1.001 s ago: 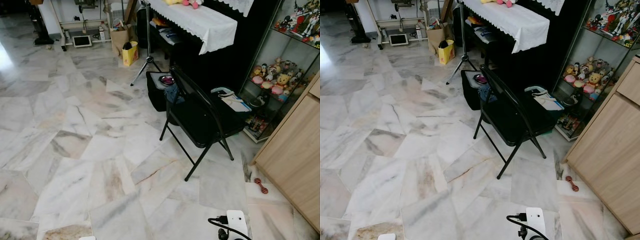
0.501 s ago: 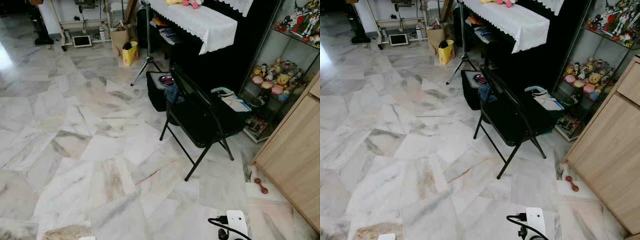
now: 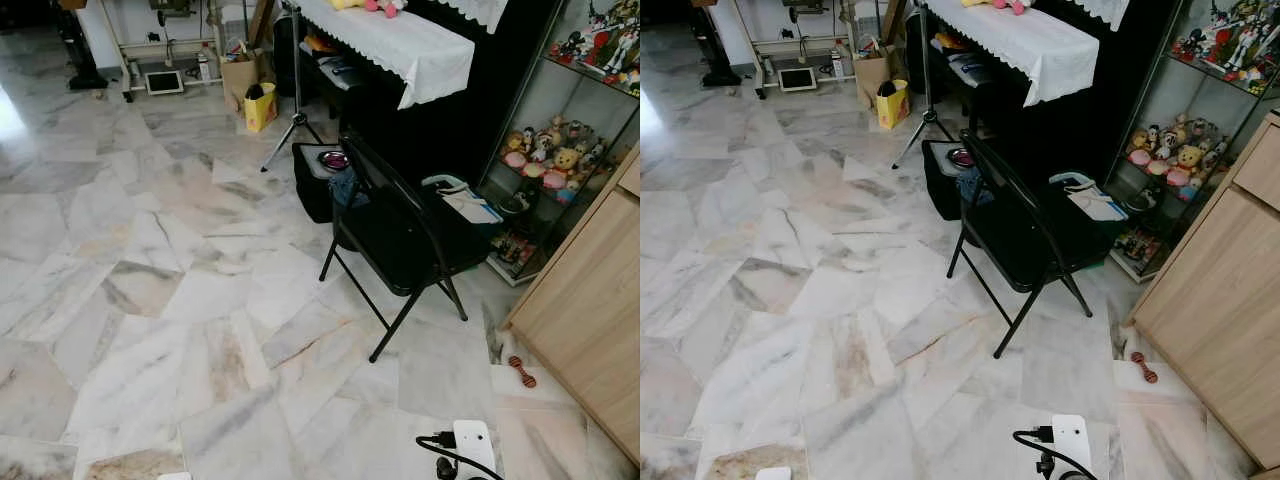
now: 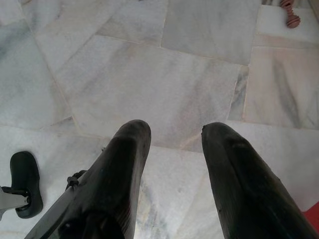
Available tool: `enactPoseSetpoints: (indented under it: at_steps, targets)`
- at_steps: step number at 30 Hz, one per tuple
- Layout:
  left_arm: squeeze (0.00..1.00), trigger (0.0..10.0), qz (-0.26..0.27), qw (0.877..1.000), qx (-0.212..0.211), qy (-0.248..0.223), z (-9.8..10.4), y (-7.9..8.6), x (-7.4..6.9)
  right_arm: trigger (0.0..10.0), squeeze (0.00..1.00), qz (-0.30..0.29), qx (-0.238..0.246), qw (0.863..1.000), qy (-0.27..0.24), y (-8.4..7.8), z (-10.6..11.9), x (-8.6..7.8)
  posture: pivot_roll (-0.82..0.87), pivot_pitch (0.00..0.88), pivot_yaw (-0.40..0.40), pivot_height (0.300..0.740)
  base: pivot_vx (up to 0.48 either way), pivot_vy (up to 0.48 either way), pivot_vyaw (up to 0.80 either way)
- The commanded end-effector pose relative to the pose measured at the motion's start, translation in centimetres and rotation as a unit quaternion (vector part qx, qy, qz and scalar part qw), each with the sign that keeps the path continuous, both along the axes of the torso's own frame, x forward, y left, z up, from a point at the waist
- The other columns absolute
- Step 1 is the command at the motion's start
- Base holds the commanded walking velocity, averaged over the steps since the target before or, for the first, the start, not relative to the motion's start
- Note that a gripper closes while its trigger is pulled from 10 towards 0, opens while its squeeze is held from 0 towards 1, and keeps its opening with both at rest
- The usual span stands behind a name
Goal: Hang keys on a hook
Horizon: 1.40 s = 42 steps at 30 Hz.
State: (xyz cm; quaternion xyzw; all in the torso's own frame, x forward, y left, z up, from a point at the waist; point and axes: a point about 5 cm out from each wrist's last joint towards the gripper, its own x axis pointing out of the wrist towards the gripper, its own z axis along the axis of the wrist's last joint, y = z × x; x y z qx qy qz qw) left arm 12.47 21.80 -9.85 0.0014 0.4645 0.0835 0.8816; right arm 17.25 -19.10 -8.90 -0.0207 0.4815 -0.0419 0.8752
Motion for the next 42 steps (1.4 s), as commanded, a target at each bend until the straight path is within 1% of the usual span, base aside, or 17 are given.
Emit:
enactPoseSetpoints:
  at_steps: [1, 9, 34, 42]
  targets:
    - [0.0, 10.0, -0.047, 0.995, 0.02, 0.081, 0.11, 4.06, -2.43, 10.0, 0.0, -0.024, 0.081, 0.996, -0.041, -2.12, 3.19, 5.37, 0.0, 0.0, -0.034, 0.74, 0.0, 0.0, 0.0]
    - [0.0, 10.0, -0.046, 0.995, 0.02, 0.081, 0.11, 4.05, -2.42, 10.0, 0.0, -0.019, 0.08, 0.996, -0.038, -2.13, 3.19, 5.36, 0.0, 0.0, -0.035, 0.74, 0.0, 0.0, 0.0]
    - [0.0, 10.0, -0.047, 0.996, 0.021, 0.076, 0.15, 4.04, -2.37, 10.0, 0.0, -0.034, 0.097, 0.994, -0.04, -2.24, 3.19, 5.31, 0.01, 0.0, -0.04, 0.74, 0.0, 0.0, 0.0]
    - [0.0, 10.0, -0.045, 0.996, 0.018, 0.07, 0.19, 3.92, -2.07, 10.0, 0.0, -0.025, 0.098, 0.994, -0.035, -2.21, 3.27, 5.43, 0.0, 0.0, -0.036, 0.74, 0.0, 0.0, -0.68]
